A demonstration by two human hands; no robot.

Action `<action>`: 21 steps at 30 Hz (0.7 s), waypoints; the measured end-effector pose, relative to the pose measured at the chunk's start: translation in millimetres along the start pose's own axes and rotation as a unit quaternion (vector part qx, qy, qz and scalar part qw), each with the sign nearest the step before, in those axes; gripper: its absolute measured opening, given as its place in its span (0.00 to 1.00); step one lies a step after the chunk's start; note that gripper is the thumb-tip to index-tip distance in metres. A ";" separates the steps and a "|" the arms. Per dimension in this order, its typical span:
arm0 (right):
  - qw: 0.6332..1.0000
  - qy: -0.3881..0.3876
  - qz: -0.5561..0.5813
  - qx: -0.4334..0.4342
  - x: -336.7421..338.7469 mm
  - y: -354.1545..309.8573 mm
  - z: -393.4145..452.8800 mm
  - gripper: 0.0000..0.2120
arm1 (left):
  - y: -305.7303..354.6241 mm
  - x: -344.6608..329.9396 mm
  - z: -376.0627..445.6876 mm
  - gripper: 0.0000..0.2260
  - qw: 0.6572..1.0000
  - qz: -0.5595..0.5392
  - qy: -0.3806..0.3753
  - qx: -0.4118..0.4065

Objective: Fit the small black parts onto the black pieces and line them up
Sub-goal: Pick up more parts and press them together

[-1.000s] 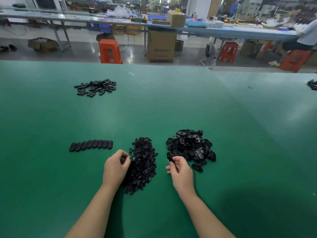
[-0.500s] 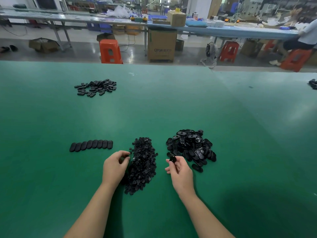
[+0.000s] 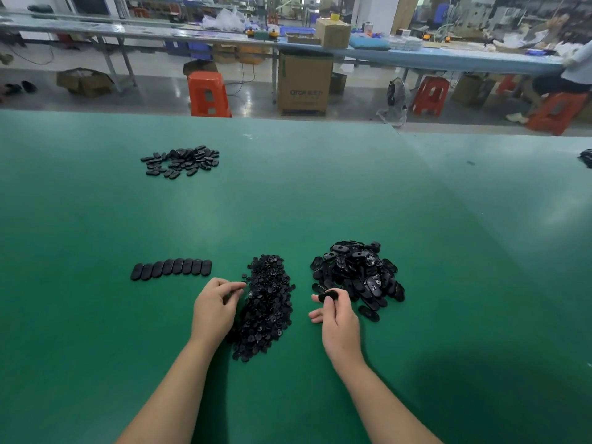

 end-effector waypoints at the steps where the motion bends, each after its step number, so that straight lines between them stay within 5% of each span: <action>1: 1.000 0.001 0.000 -0.004 0.0 0.8 0.6 0.07 | 0.4 0.0 -0.1 0.06 1.000 -0.003 0.001 -0.002; 15: 0.997 0.003 -0.071 0.010 -0.8 3.7 6.2 0.09 | -3.1 -2.5 -0.8 0.13 1.000 -0.009 -0.009 0.002; 21: 0.999 -0.012 -0.047 -0.004 -3.0 6.8 7.4 0.13 | -9.1 2.1 -2.1 0.07 0.996 -0.076 0.011 0.046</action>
Point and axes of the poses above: each hand's wrist, its own z-axis towards the middle knuckle, its own x-axis out of the back of the hand, y = z × x, the point moved 8 cm from there along z, towards the middle knuckle, and after that the axes turned 5 degrees about -y, right-handed, at the moved point
